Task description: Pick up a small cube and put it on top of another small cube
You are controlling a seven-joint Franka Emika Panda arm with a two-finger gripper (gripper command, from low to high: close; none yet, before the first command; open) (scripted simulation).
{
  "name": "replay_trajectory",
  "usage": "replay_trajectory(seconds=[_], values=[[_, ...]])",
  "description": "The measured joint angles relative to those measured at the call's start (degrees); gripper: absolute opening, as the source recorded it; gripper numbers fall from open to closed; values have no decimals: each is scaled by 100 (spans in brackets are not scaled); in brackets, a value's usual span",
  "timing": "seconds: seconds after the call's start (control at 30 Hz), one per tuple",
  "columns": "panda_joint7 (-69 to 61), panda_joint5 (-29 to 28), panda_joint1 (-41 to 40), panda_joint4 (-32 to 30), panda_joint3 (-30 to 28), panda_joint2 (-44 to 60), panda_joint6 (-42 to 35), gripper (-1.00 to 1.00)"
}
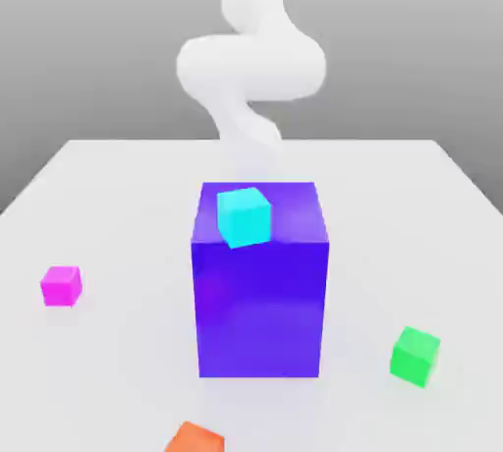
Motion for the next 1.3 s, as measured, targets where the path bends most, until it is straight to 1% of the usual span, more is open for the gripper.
replay_trajectory(seconds=[0.47,0.57,0.6,0.67,0.7,0.77,0.83,0.9,0.93,1.1,1.13,1.17,1.23,1.3], values=[[2081,-45,-2220,-1739,-1279,2973,1934,0],[2431,63,-2578,-2103,-1643,3602,2335,0],[2522,135,-2831,-2224,-1755,3817,2470,0],[2643,358,-3048,-2459,-1904,4249,2738,0],[2563,559,-3090,-2491,-1897,4469,2888,0],[2256,1049,-3285,-2455,-1635,4901,3193,0],[1938,1486,-3663,-2373,-1164,5317,3507,0],[1755,1726,-4146,-2288,-628,5720,3836,0],[1696,1799,-4300,-2259,-458,5852,3946,-100],[1712,1784,-4301,-2259,-456,5852,3953,-100],[1679,1823,-4381,-2245,-369,5917,4005,-100],[1715,1776,-4322,-2261,-440,5849,3948,-100],[1944,1477,-4093,-2335,-739,5539,3711,-100],[2288,1017,-3929,-2425,-1013,5144,3412,-100]])
